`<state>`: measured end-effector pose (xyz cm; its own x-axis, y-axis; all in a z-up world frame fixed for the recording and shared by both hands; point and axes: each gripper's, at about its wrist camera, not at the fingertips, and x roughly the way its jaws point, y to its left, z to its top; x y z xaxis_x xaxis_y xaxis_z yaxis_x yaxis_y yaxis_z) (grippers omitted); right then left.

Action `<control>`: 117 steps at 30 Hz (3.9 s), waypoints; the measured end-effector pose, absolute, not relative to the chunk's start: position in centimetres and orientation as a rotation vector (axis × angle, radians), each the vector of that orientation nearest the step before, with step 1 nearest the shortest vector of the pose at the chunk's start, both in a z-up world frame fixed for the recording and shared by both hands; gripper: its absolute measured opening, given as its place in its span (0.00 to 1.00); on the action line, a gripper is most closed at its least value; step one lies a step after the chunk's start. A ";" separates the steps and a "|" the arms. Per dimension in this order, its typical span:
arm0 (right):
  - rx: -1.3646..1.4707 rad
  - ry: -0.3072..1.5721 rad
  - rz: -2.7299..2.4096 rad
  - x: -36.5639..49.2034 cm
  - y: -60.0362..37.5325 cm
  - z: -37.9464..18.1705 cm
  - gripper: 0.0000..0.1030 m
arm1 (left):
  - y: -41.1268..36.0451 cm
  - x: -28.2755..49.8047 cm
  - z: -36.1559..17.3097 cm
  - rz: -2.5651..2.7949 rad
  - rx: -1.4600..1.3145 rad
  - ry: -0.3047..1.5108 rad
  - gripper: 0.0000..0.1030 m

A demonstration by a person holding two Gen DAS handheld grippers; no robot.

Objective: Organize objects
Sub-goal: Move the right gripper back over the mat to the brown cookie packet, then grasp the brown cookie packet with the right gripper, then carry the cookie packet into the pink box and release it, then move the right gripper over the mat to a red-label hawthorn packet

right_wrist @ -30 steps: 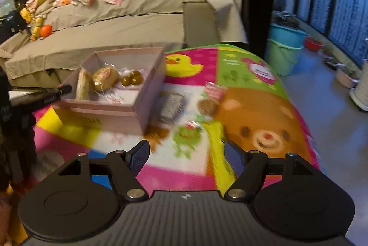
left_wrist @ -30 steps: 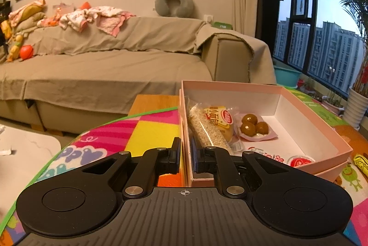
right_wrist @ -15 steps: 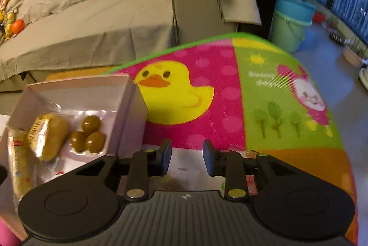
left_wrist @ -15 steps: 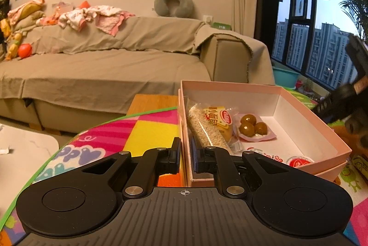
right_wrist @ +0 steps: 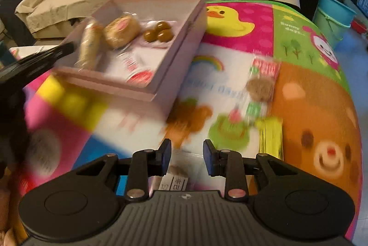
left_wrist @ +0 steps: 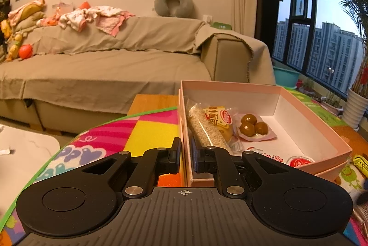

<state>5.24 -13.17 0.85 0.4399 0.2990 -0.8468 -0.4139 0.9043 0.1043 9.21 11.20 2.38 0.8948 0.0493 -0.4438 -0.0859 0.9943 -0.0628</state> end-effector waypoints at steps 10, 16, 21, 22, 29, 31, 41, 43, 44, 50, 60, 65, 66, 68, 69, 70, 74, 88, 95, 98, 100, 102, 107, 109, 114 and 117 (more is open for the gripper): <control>-0.166 1.047 0.405 1.2 -11.3 -0.2 0.64 | 11.2 9.2 2.3 0.069 -0.082 0.458 0.12; -0.277 1.012 0.457 -1.1 -8.5 0.8 0.32 | 11.2 9.1 2.3 0.066 -0.085 0.458 0.12; -0.298 0.971 0.500 -3.3 -7.2 3.5 0.08 | 11.2 9.1 2.3 0.066 -0.085 0.458 0.12; -0.306 0.946 0.505 -3.8 -7.0 4.4 0.08 | 11.2 9.1 2.3 0.065 -0.085 0.458 0.12; -0.373 0.872 0.511 -4.6 -5.5 7.1 0.12 | 11.1 9.2 2.3 0.060 -0.089 0.459 0.13; -0.361 0.903 0.494 -4.0 -5.9 6.4 0.29 | 11.0 9.2 2.3 0.060 -0.088 0.460 0.13; -0.239 0.972 0.458 -1.6 -7.8 -0.5 0.65 | 11.1 9.2 2.3 0.061 -0.087 0.457 0.13; -0.200 0.954 0.456 -1.4 -8.0 -0.5 0.65 | 11.1 9.3 2.3 0.062 -0.086 0.458 0.13; -0.208 0.949 0.454 -1.6 -7.8 -0.4 0.53 | 11.1 9.3 2.4 0.062 -0.086 0.457 0.13; -0.273 0.939 0.536 -4.0 -6.4 0.5 0.35 | 11.1 9.4 2.4 0.060 -0.087 0.457 0.13; -0.160 0.587 0.555 -3.8 -5.9 12.7 0.35 | 11.1 9.4 2.4 0.061 -0.087 0.456 0.12; -0.030 0.533 0.536 1.2 -4.2 15.2 0.35 | 11.1 9.4 2.4 0.060 -0.089 0.457 0.13; -0.014 0.551 0.531 2.6 -3.5 14.6 0.35 | 11.1 9.5 2.4 0.059 -0.090 0.457 0.13; -0.001 0.591 0.514 4.6 -2.4 13.1 0.35 | 11.1 9.4 2.4 0.057 -0.092 0.457 0.13; -0.005 0.614 0.502 5.6 -1.8 12.2 0.35 | 11.2 9.4 2.4 0.056 -0.093 0.457 0.13; -0.007 0.631 0.493 6.4 -1.3 11.3 0.35 | 11.2 9.4 2.4 0.055 -0.094 0.457 0.13; 0.011 0.677 0.469 8.4 -0.3 8.2 0.35 | 11.2 9.4 2.4 0.054 -0.096 0.458 0.13; 0.028 0.650 0.427 4.8 -6.7 7.0 0.59 | 11.3 9.4 2.4 0.056 -0.093 0.455 0.13; -0.061 0.689 0.253 -1.8 -13.1 4.9 0.73 | 11.3 9.4 2.5 0.062 -0.086 0.451 0.13; -0.098 0.735 0.210 -5.5 -15.4 3.5 0.83 | 11.4 9.4 2.4 0.062 -0.087 0.451 0.13; -0.088 0.785 0.222 -7.6 -16.7 2.6 0.87 | 11.4 9.4 2.5 0.060 -0.091 0.452 0.13; -0.093 0.834 0.249 -9.4 -16.9 1.7 0.88 | 11.5 9.3 2.5 0.060 -0.092 0.452 0.13; -0.100 0.905 0.344 -11.5 -15.9 0.1 0.85 | 11.5 9.4 2.5 0.059 -0.093 0.452 0.13; -0.066 0.913 0.361 -10.7 -15.5 0.2 0.69 | 11.5 9.3 2.5 0.058 -0.094 0.452 0.13; -0.063 0.913 0.351 -8.4 -14.6 -0.6 0.59 | 11.5 9.3 2.5 0.058 -0.094 0.452 0.13; -0.075 0.888 0.345 -7.1 -14.0 -0.6 0.58 | 11.5 9.3 2.5 0.058 -0.094 0.452 0.13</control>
<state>-7.13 -14.03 -0.57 0.5799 0.2639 -0.7707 -0.3258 0.9423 0.0775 9.35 11.55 2.46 0.8979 0.0349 -0.4387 -0.0767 0.9940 -0.0780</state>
